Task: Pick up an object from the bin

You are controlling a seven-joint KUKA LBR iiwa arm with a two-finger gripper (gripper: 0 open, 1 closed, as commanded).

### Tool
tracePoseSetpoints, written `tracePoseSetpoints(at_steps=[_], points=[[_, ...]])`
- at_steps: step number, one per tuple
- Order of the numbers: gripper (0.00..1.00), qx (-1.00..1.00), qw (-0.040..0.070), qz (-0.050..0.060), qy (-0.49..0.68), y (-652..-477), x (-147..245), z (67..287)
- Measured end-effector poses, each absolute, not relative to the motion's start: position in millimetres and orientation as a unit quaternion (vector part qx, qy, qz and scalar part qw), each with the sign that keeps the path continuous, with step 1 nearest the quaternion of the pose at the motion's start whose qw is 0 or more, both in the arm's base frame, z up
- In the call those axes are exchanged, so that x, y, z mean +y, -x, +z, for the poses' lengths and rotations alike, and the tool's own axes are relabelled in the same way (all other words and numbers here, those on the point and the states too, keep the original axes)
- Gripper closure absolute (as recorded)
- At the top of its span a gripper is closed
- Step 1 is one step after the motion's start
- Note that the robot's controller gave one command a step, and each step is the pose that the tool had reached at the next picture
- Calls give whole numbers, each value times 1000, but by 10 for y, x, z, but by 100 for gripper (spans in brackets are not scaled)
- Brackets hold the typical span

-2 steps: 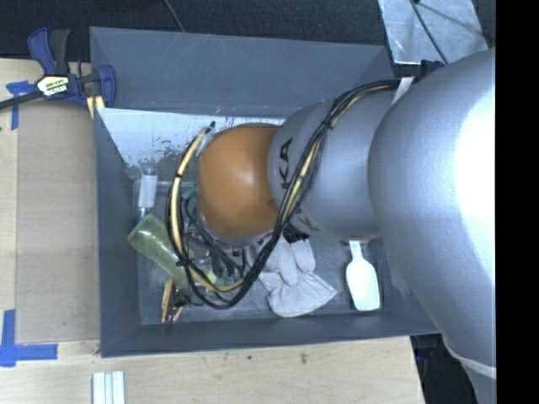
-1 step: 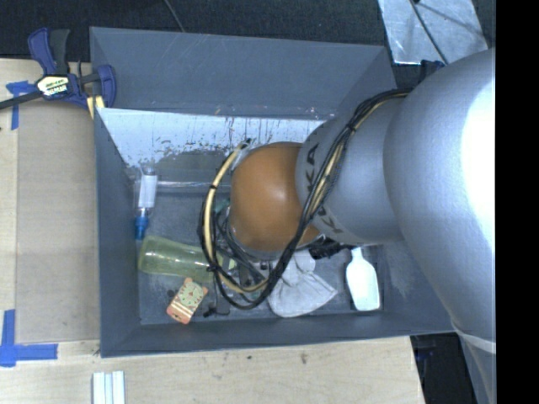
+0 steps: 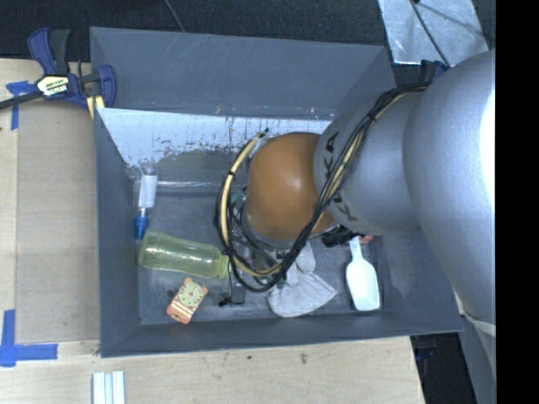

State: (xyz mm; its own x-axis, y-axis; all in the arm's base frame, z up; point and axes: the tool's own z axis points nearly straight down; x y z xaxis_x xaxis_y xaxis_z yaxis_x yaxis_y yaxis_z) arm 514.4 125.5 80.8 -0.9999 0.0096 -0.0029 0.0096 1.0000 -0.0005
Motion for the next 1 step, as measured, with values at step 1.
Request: tracePoseSetpoints(at_steps=[1], points=[[0, 999, 1, 1, -35, -5210, 922, 977]])
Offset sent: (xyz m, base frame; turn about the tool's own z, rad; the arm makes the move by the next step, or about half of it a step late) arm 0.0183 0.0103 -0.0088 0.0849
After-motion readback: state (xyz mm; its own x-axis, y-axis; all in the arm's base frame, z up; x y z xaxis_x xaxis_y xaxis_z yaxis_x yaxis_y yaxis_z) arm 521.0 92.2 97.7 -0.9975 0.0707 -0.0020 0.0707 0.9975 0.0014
